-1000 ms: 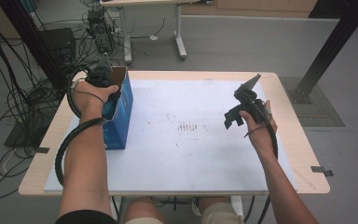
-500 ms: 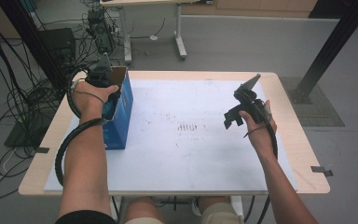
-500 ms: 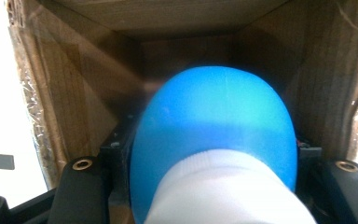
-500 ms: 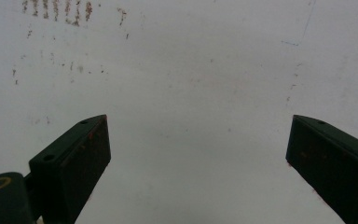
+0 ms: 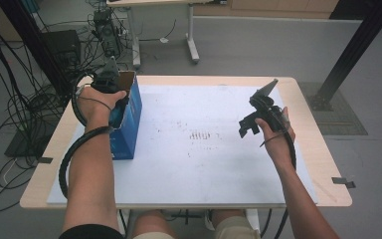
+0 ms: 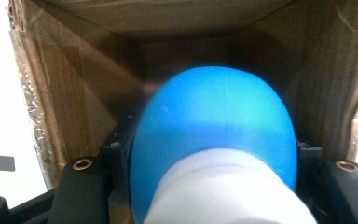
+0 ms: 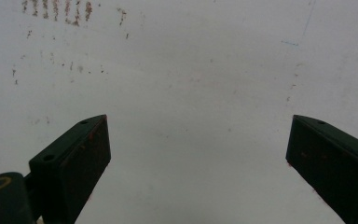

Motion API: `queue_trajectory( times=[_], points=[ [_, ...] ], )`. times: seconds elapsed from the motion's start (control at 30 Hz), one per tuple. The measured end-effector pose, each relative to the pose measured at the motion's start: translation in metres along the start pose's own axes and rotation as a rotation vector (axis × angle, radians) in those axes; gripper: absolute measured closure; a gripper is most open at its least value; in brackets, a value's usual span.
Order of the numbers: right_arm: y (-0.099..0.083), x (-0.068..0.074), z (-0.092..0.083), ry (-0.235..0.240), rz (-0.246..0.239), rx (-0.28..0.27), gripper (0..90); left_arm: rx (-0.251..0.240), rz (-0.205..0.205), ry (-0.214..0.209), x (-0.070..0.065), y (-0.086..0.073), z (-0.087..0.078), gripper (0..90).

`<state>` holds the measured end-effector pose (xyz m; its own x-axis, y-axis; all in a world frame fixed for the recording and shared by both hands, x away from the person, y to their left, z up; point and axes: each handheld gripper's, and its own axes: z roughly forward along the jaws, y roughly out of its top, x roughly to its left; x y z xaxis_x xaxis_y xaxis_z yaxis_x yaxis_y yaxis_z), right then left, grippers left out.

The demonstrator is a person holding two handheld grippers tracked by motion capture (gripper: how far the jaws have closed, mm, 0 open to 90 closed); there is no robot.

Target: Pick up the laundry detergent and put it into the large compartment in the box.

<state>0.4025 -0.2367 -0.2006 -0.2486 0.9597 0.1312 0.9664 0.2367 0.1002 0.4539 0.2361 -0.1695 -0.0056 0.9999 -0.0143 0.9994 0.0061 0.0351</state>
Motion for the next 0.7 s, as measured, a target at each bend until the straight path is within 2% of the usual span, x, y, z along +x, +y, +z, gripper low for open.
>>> queue_trajectory(
  times=[0.7],
  points=[
    [0.0006,0.0025,0.0003,-0.002,-0.003,0.001,6.2,-0.007,0.004,-0.001,0.0005,-0.0015,0.0001,37.0]
  ],
)
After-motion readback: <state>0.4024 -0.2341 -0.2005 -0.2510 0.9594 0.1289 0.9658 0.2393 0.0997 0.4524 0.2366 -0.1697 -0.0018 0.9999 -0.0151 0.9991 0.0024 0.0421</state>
